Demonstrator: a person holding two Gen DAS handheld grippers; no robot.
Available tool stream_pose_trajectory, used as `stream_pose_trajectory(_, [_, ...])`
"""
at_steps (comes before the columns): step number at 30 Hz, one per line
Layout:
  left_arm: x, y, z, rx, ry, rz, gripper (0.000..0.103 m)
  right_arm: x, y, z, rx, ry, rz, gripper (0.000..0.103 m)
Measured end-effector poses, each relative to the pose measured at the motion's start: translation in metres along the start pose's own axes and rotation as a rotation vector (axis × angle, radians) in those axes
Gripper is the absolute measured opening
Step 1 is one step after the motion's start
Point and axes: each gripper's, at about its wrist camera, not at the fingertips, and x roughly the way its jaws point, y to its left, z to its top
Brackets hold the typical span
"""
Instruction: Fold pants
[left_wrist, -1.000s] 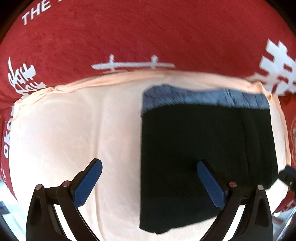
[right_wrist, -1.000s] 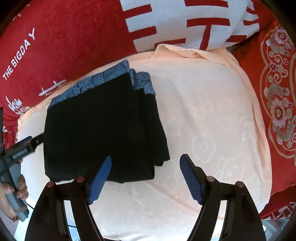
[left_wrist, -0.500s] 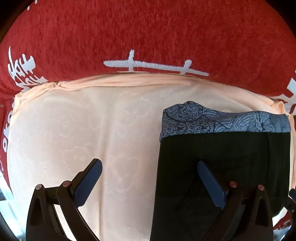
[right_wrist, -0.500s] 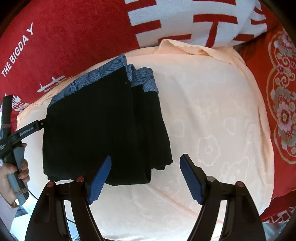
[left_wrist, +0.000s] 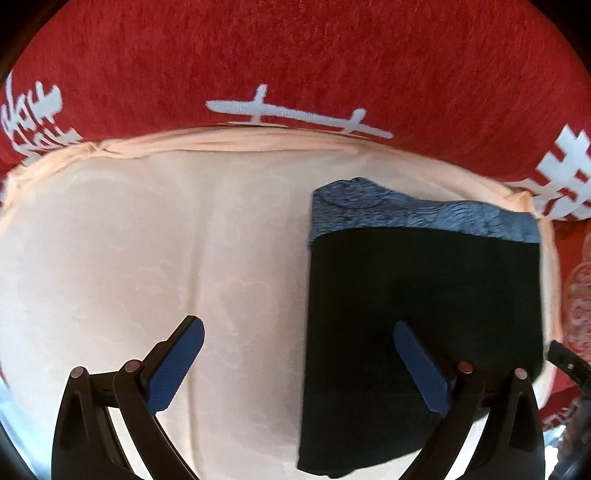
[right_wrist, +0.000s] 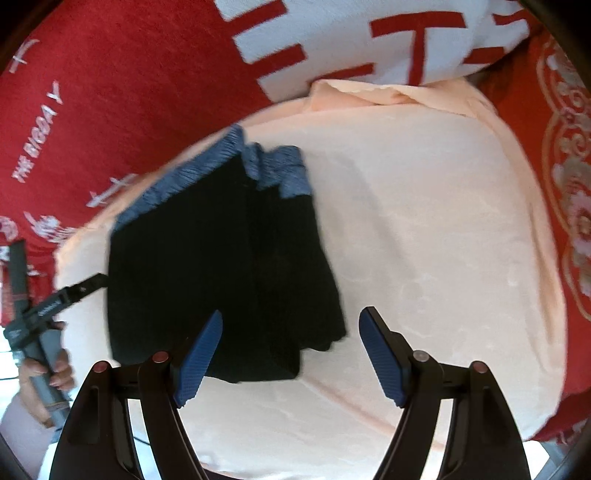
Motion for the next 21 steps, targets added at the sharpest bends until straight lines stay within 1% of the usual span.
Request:
stream_pose_trajectory(2, [0.001, 0.001, 0.001, -0.007, 0.017, -0.077, 0.103, 0.004, 0.001, 0.004, -0.023, 0.012, 0.044, 0.085])
stream_pose_trajectory(4, [0.004, 0.001, 0.002, -0.011, 0.04, -0.12, 0.103, 0.008, 0.0, 0.008, -0.035, 0.027, 0.063, 0.085])
stream_pose_trajectory(6, [0.006, -0.001, 0.002, -0.012, 0.053, -0.132, 0.103, 0.011, -0.004, 0.012, -0.031, 0.029, 0.072, 0.085])
stream_pose_trajectory(8, [0.008, 0.0, 0.004, -0.014, 0.061, -0.136, 0.103, 0.012, -0.009, 0.018, -0.024, 0.024, 0.096, 0.085])
stream_pose_trajectory(10, [0.01, 0.003, 0.004, -0.026, 0.07, -0.157, 0.103, 0.015, -0.017, 0.021, -0.015, 0.029, 0.122, 0.085])
stream_pose_trajectory(13, [0.016, 0.009, 0.008, -0.033, 0.083, -0.188, 0.103, 0.022, -0.027, 0.026, 0.01, 0.053, 0.158, 0.087])
stream_pose_trajectory(17, [0.035, 0.011, 0.009, -0.041, 0.138, -0.257, 0.103, 0.036, -0.044, 0.033, 0.056, 0.089, 0.238, 0.09])
stream_pose_trajectory(21, [0.043, 0.01, 0.007, -0.019, 0.147, -0.272, 0.103, 0.046, -0.048, 0.037, 0.041, 0.105, 0.287, 0.09])
